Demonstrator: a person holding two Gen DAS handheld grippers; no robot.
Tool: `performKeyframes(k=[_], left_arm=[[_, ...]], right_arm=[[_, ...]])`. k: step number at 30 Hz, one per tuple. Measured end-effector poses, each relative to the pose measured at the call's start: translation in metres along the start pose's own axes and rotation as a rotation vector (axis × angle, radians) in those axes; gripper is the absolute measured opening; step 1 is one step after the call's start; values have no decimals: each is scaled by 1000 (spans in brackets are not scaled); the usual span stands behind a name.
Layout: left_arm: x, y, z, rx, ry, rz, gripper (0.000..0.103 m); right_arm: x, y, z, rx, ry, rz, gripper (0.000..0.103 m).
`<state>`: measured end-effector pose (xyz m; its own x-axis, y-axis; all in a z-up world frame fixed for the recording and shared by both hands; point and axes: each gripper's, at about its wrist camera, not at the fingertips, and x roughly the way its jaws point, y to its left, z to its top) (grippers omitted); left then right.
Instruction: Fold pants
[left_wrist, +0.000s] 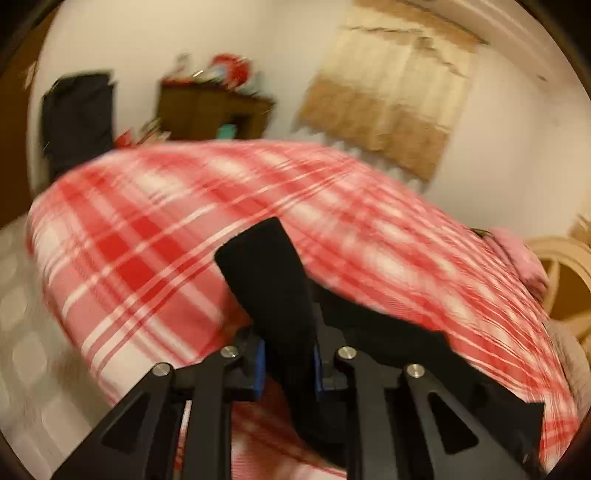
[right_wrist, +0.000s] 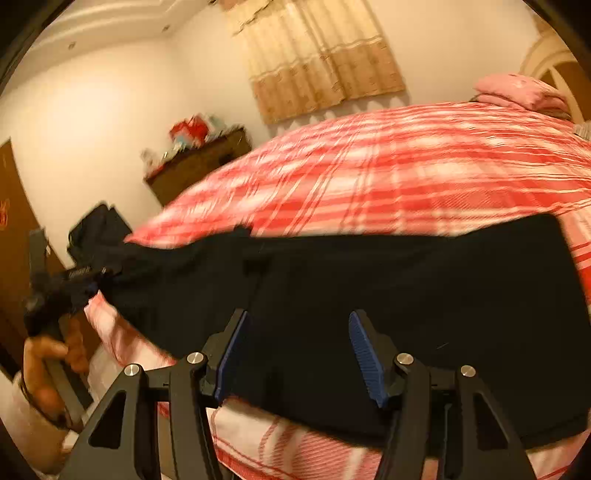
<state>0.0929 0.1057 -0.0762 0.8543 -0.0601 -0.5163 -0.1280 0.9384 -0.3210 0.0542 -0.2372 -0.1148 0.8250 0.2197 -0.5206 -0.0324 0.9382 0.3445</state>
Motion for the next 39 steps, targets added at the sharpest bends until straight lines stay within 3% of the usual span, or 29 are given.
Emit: performKeyframes(k=[7, 11, 14, 19, 23, 24, 27, 29, 32, 37, 39], left_arm=[[-49, -102, -18, 294, -85, -255, 19], [-59, -154, -50, 446, -49, -401, 19], [-54, -190, -94, 608, -8, -482, 19], [-23, -215, -148, 801, 91, -453, 19], [-22, -213, -160, 892, 34, -434, 22], [-19, -213, -163, 911, 40, -425, 27], [-16, -209, -165, 945, 39, -418, 31], [-23, -211, -168, 972, 21, -416, 36], [-31, -204, -159, 978, 25, -427, 53], [-50, -174, -132, 881, -10, -458, 88], [-54, -163, -122, 829, -32, -437, 90]], right_arm=[[-29, -52, 10, 143, -25, 1, 58], [-41, -80, 7, 269, -35, 65, 58], [-47, -90, 6, 329, -51, 91, 58], [-50, -90, 4, 344, -58, 110, 58], [-42, -85, 1, 352, -34, 150, 58], [-39, -83, 0, 354, -23, 162, 58], [-33, -81, 1, 373, 6, 202, 58], [-33, -81, 2, 394, 15, 232, 58], [-33, -89, 2, 462, 16, 290, 59], [-29, -88, 1, 491, 46, 301, 69], [-23, -82, 2, 481, 70, 293, 69]])
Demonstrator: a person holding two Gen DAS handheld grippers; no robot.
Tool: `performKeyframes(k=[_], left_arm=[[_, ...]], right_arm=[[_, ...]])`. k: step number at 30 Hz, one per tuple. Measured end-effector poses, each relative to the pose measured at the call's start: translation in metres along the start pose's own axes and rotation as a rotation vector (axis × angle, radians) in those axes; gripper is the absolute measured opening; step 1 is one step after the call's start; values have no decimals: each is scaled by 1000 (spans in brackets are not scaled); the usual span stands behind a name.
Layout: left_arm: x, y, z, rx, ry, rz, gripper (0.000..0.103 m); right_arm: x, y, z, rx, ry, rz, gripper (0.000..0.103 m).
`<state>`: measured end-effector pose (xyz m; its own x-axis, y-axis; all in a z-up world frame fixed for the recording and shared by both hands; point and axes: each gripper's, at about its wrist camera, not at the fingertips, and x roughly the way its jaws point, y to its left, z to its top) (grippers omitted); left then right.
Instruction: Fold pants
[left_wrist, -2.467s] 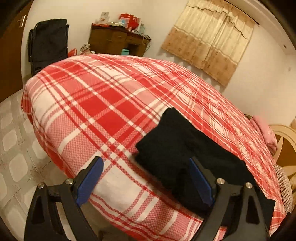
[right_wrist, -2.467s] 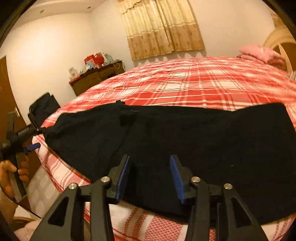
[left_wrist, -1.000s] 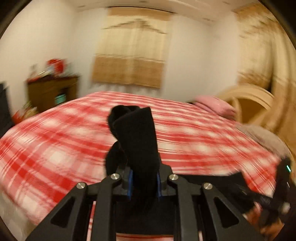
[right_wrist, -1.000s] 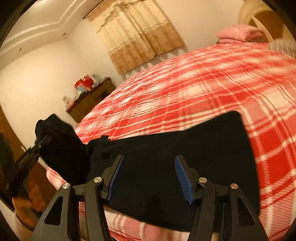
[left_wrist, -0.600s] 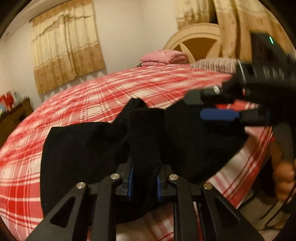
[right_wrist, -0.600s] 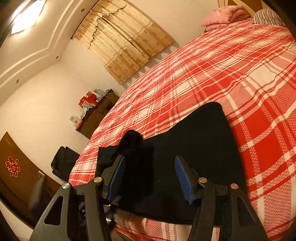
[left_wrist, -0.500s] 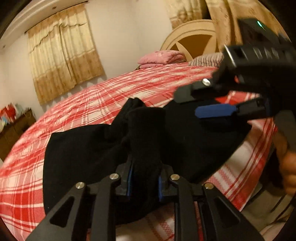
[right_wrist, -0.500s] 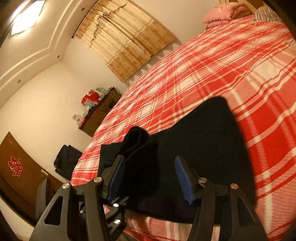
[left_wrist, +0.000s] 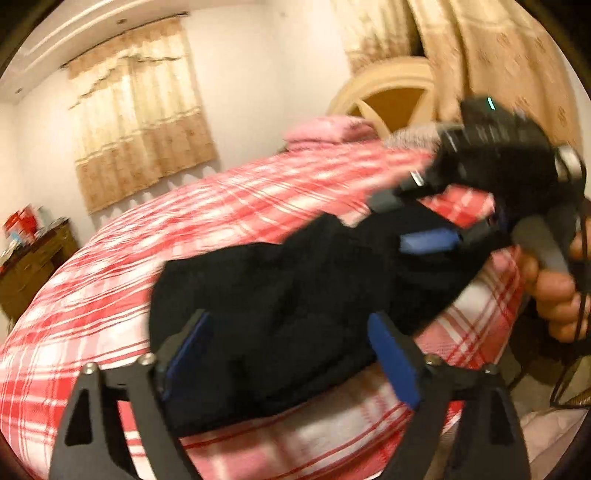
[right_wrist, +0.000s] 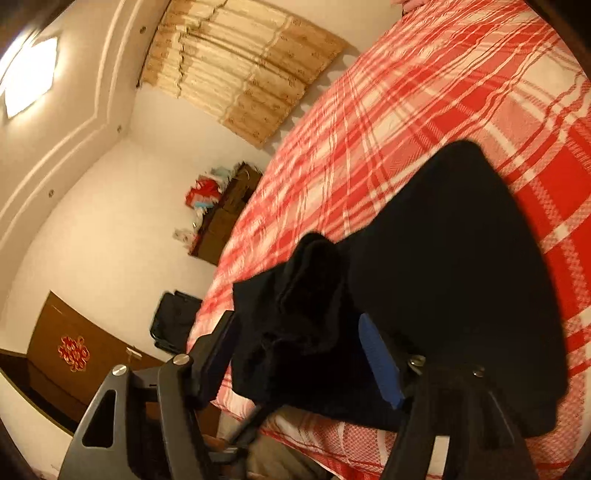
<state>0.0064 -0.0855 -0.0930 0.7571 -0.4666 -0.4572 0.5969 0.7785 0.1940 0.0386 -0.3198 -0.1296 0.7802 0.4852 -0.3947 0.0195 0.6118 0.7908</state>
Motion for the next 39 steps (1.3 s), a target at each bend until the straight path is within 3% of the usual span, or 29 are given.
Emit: performKeyframes(k=[3, 5, 7, 11, 15, 20, 21, 23, 29, 33, 39], left_arm=[[-9, 24, 1, -107, 1, 31, 90], [-12, 43, -1, -200, 10, 38, 91], [-13, 56, -6, -258, 24, 67, 91], [-13, 76, -13, -310, 32, 117, 91], [-15, 85, -18, -349, 32, 144, 91], [-15, 102, -19, -416, 40, 136, 91], [-14, 105, -20, -425, 41, 137, 91], [-13, 109, -21, -436, 48, 140, 91], [-10, 111, -26, -450, 68, 142, 91], [-7, 110, -26, -445, 82, 150, 91], [-6, 112, -23, -446, 78, 162, 91]], right_arm=[[14, 11, -5, -17, 37, -28, 70], [23, 19, -7, -52, 49, -86, 78], [26, 29, -10, -94, 41, -150, 78], [15, 34, -12, -163, -56, -276, 78], [23, 24, -17, -135, -7, -267, 78], [40, 46, -35, -289, 15, -356, 78], [44, 51, -39, -321, 16, -383, 75], [51, 55, -46, -388, 32, -443, 50], [54, 70, -49, -506, 24, -483, 26], [43, 95, -41, -616, 6, -477, 23], [-17, 102, -16, -667, -92, -498, 22]])
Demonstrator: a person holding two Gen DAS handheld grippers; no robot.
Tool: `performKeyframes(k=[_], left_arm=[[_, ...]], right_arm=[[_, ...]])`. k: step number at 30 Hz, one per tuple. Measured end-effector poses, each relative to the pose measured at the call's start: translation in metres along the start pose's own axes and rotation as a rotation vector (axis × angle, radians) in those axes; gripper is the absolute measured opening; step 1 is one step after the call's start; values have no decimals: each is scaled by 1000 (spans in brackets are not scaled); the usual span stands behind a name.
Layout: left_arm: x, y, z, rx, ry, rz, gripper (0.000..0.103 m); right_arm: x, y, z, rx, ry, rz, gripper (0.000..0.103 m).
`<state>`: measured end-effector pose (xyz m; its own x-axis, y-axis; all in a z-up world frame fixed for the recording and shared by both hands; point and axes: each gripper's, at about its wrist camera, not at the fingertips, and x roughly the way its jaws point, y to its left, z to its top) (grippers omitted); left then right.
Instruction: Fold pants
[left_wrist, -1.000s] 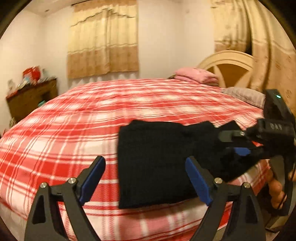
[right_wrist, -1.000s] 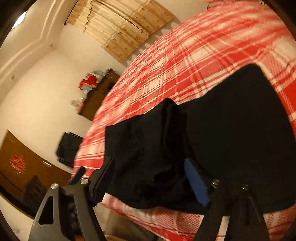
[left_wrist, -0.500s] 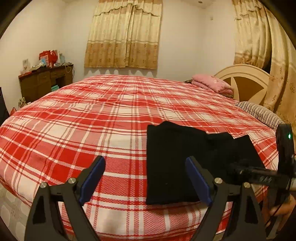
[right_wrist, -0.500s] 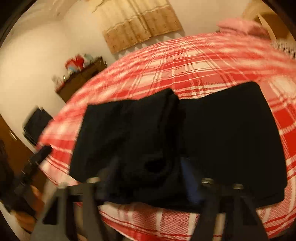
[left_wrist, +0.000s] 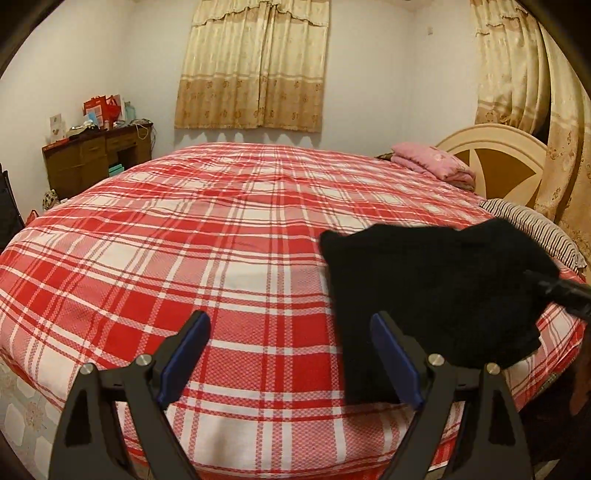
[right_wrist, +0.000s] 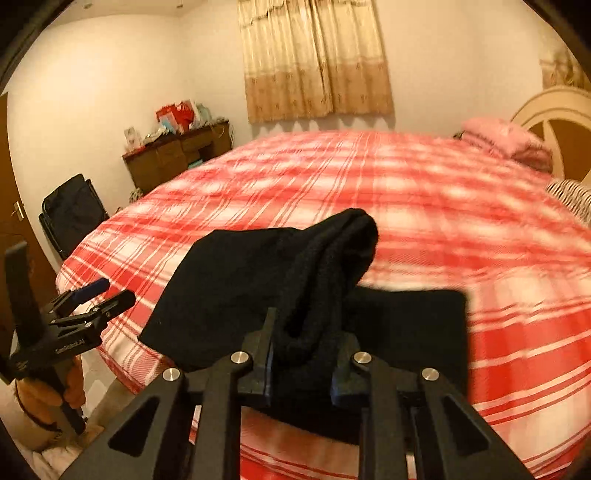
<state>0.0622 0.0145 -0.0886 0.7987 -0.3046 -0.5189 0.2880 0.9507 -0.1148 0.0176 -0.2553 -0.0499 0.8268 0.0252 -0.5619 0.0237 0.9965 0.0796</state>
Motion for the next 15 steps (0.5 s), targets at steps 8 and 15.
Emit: performKeyframes(k=[8, 15], left_arm=[[5, -20, -3, 51, 17, -15, 91], [19, -37, -12, 119, 75, 10, 91]], right_arm=[[13, -64, -44, 103, 110, -79, 22], [25, -67, -59, 116, 118, -61, 30]])
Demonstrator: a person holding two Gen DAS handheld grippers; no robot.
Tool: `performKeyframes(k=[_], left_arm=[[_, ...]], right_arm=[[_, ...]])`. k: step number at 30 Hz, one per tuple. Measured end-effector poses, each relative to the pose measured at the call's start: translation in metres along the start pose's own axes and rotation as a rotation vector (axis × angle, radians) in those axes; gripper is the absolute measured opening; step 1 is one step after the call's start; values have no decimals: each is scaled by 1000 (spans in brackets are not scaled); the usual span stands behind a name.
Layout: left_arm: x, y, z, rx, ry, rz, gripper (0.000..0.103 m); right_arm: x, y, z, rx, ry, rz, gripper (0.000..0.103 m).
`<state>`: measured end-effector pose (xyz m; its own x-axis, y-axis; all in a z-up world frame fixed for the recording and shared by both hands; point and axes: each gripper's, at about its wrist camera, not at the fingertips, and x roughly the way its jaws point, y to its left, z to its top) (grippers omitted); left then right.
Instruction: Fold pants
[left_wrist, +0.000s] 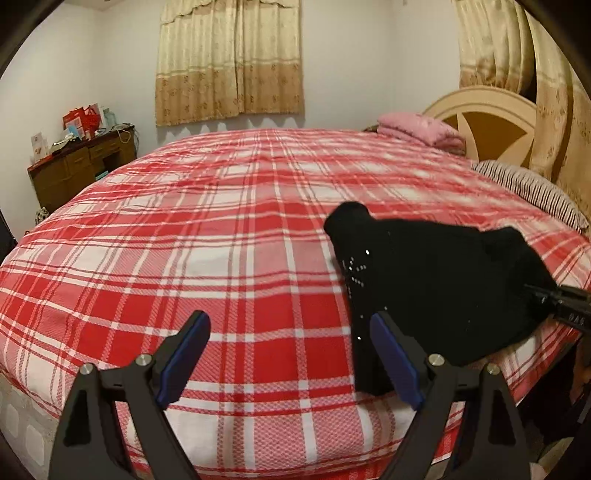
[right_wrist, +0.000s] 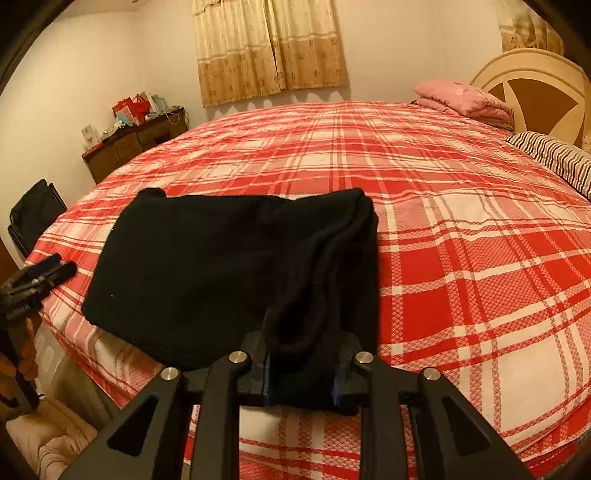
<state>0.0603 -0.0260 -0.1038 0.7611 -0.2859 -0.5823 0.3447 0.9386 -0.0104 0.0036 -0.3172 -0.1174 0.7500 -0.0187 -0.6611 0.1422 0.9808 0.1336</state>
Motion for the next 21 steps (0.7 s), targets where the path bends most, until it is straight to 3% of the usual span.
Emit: performKeyframes(k=[3, 7, 9, 14, 16, 19, 21], left_arm=[[-1, -1, 1, 9, -2, 2, 91], [-4, -3, 11, 13, -32, -3, 91], [-2, -6, 19, 13, -46, -5, 91], [10, -29, 45, 32, -65, -3, 92], [19, -40, 51, 47, -46, 12, 92], [31, -58, 56, 60, -9, 16, 92], [42, -69, 56, 80, 7, 28, 94]], right_arm=[[-10, -13, 3, 76, 19, 49, 36], [-48, -29, 13, 153, -119, 0, 52], [-61, -24, 22, 105, -189, -46, 52], [-43, 11, 43, -74, -201, -114, 51], [-20, 20, 53, -123, -174, -120, 48], [10, 16, 61, -100, -118, -86, 35], [31, 8, 59, -76, -74, -81, 34]])
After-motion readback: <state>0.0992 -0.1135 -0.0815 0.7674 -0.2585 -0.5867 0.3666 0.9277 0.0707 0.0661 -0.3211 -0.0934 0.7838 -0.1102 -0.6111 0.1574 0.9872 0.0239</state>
